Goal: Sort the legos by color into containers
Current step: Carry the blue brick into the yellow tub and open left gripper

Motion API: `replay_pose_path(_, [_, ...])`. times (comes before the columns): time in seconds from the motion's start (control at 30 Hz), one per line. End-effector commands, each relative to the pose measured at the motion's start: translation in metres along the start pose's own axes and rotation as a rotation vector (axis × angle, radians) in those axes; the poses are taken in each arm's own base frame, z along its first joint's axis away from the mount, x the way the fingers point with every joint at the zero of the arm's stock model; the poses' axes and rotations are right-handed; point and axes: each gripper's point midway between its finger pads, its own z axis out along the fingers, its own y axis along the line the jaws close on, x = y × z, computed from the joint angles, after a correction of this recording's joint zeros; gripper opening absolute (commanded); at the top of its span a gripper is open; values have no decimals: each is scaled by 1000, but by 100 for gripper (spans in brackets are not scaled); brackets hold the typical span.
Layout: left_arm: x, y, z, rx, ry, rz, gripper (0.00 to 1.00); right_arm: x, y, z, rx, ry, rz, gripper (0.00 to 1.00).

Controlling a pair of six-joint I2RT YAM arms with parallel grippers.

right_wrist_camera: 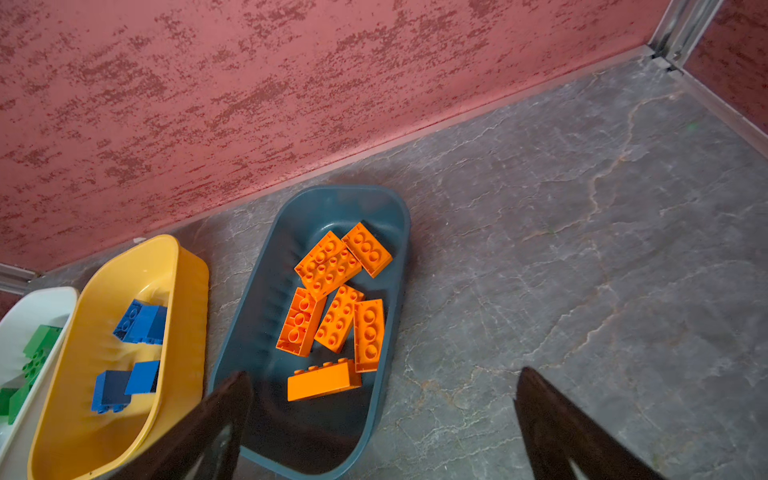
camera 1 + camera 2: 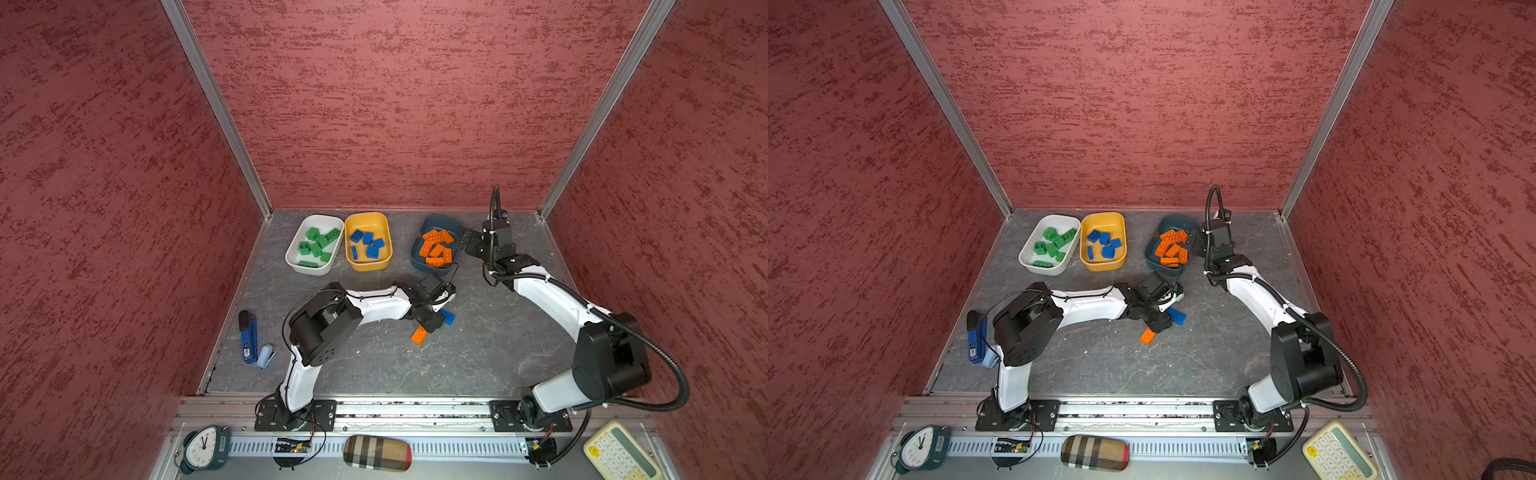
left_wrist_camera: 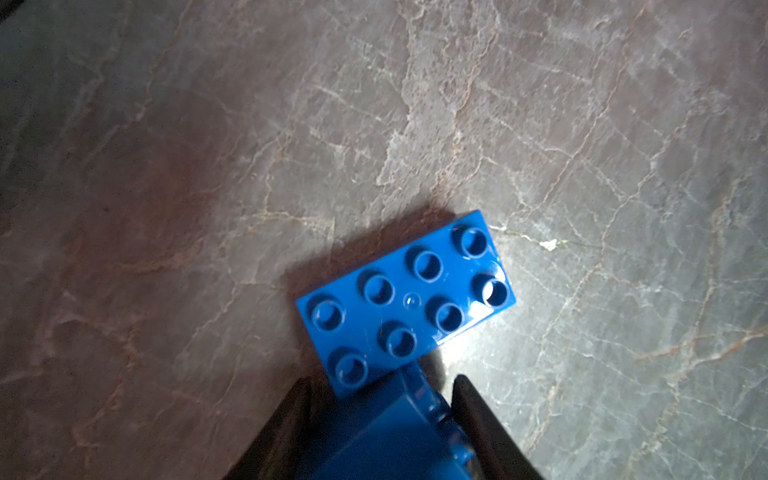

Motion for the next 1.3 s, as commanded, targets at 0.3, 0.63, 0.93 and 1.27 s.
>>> replay_pose_path(0.3, [-19,37,-36,-45,-144,-162,42,-20,-6,-21,-1,-109,94,99])
replay_pose_path(0.63, [-48,136,-123,-198,-402,-327,42,-31,6,-31,-73,-147,128,99])
replay_pose_path(0.93, [-58,262,-162,-425,-538,-605,42,-29,-5,-41,-67,-196,178,99])
replay_pose_path(1.27, [-87,326,-142,-489,-534,-678,42,-40,-35,-64,44,-300,228,99])
